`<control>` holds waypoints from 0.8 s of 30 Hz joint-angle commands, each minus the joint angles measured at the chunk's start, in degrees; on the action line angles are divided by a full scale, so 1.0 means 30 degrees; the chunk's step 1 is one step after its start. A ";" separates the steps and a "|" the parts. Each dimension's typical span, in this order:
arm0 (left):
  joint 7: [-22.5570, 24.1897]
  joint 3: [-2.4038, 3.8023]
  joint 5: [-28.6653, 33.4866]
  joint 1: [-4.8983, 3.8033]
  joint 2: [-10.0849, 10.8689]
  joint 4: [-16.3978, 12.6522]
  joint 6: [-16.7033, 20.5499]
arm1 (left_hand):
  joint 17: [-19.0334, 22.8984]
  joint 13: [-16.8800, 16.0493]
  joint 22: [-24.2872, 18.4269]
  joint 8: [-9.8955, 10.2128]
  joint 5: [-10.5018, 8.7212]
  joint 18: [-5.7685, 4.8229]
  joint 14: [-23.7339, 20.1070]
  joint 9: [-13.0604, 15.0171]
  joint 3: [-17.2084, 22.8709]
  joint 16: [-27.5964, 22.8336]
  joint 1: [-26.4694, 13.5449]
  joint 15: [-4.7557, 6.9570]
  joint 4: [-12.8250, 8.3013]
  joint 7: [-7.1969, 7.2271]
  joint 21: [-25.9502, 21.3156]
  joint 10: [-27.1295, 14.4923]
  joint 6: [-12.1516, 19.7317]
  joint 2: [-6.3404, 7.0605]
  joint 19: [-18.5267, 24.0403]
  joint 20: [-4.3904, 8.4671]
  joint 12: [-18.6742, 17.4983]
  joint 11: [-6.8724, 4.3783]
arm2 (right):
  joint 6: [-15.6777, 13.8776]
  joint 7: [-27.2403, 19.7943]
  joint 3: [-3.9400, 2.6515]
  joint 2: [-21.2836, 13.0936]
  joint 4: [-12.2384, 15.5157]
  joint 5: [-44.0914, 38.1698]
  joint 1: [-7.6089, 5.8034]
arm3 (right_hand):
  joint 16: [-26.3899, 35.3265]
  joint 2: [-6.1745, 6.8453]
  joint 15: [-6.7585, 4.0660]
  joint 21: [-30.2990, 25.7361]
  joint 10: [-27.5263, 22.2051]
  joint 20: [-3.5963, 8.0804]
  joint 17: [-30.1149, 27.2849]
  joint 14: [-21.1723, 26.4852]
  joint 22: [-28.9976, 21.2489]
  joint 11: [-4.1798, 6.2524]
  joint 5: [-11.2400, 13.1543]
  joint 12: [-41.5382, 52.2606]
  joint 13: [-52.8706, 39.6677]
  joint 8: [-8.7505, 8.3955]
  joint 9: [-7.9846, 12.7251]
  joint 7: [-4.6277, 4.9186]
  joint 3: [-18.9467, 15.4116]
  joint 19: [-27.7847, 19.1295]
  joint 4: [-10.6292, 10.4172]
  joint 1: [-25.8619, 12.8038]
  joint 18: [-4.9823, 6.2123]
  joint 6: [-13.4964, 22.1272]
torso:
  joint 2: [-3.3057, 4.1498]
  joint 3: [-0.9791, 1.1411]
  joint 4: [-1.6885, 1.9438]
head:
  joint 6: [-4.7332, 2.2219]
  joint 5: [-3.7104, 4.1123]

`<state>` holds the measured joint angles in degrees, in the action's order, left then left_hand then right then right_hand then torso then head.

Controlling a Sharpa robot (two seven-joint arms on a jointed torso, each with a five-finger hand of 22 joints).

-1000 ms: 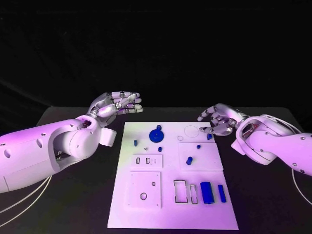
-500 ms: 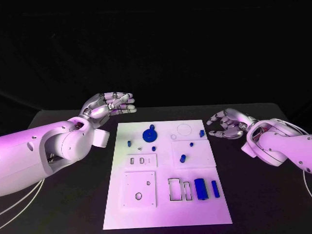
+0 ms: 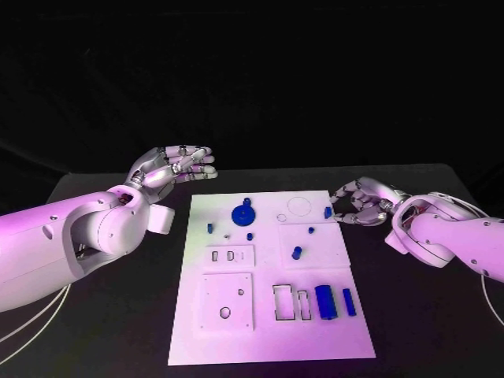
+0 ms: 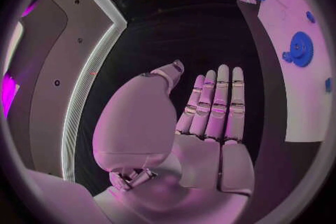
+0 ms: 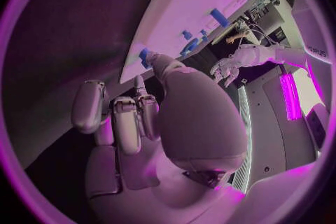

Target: Assemble the parts on the task board

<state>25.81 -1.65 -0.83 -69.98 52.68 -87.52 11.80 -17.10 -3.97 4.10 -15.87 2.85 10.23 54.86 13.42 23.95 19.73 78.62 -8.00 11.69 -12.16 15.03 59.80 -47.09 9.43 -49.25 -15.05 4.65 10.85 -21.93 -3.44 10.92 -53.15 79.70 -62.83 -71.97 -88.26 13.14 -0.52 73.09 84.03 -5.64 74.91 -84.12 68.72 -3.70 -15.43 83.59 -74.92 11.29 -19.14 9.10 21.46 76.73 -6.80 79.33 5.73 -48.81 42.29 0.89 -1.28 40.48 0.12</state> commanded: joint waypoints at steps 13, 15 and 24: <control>0.0221 0.0015 -0.0073 -0.0010 0.0020 -0.0056 -0.0345 | -0.0017 -0.0016 -0.0025 0.0079 -0.0009 0.0098 -0.0108 0.0004 -0.0043 -0.0108 0.0006 -0.0020 -0.0018 -0.0677 -0.0125 -0.0059 0.0104 -0.0179 0.0141 -0.0050 -0.0023 -0.0037 | 0.0303 0.0068 -0.0001 0.0302 -0.0058 -0.0612 0.0067 | 0.0047 0.0108 0.0152 -0.0053 0.0871 -0.0108 0.3315 -0.1569 0.0071 -0.0171 -0.0012 0.0037 -0.2915 -0.0003 -0.0027 0.0071 -0.0018 -0.0060 -0.0157 -0.0216 -0.0142 -0.0136 | -0.0051 -0.0014 -0.0053 | 0.0012 -0.0189; 0.0223 0.0015 -0.0073 -0.0010 0.0018 -0.0049 -0.0346 | -0.0017 -0.0016 -0.0025 0.0079 -0.0009 0.0098 -0.0108 0.0004 -0.0043 -0.0108 0.0006 -0.0020 -0.0018 -0.0677 -0.0125 -0.0059 0.0104 -0.0179 0.0141 -0.0050 -0.0023 -0.0037 | 0.0287 0.0068 -0.0001 0.0336 -0.0068 -0.0624 0.0073 | 0.0041 0.0097 0.0151 -0.0032 0.0878 -0.0114 0.3330 -0.1573 0.0104 -0.0169 -0.0014 0.0050 -0.2926 0.0026 -0.0045 0.0062 -0.0014 -0.0040 -0.0171 -0.0240 -0.0148 -0.0231 | -0.0052 -0.0022 -0.0051 | 0.0009 -0.0193; 0.0177 0.0016 -0.0073 -0.0010 0.0012 -0.0032 -0.0348 | -0.0043 -0.0018 -0.0024 0.0083 -0.0009 0.0100 -0.0122 0.0009 -0.0053 -0.0110 0.0035 -0.0021 -0.0035 -0.0683 -0.0133 -0.0067 0.0112 -0.0190 0.0143 -0.0053 -0.0029 -0.0034 | 0.0224 0.0176 -0.0003 0.0528 -0.0154 -0.0639 0.0090 | -0.0044 -0.0321 0.0044 0.0146 0.1035 -0.0053 0.3545 -0.1626 0.0400 -0.0053 -0.0030 0.0299 -0.3173 0.0217 -0.0148 -0.0088 0.0313 0.0140 -0.0583 -0.0689 -0.0193 -0.1260 | -0.0061 -0.0009 -0.0029 | -0.0044 -0.0260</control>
<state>25.80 -1.64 -0.85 -69.99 52.79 -87.53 11.76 -17.18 -3.96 4.11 -15.87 2.85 10.23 54.87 13.42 23.96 19.74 78.62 -8.01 11.69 -12.16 15.03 59.81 -47.09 9.43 -49.25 -15.05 4.65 10.85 -21.87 -3.20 10.91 -51.66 79.30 -63.97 -71.75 -88.26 12.12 -0.52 73.35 84.03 -5.64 74.91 -84.12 69.90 -3.70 -15.43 84.19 -74.91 11.74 -19.50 8.86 22.32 76.73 -8.33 77.86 5.73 -52.37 42.14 0.85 -1.39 40.39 -0.62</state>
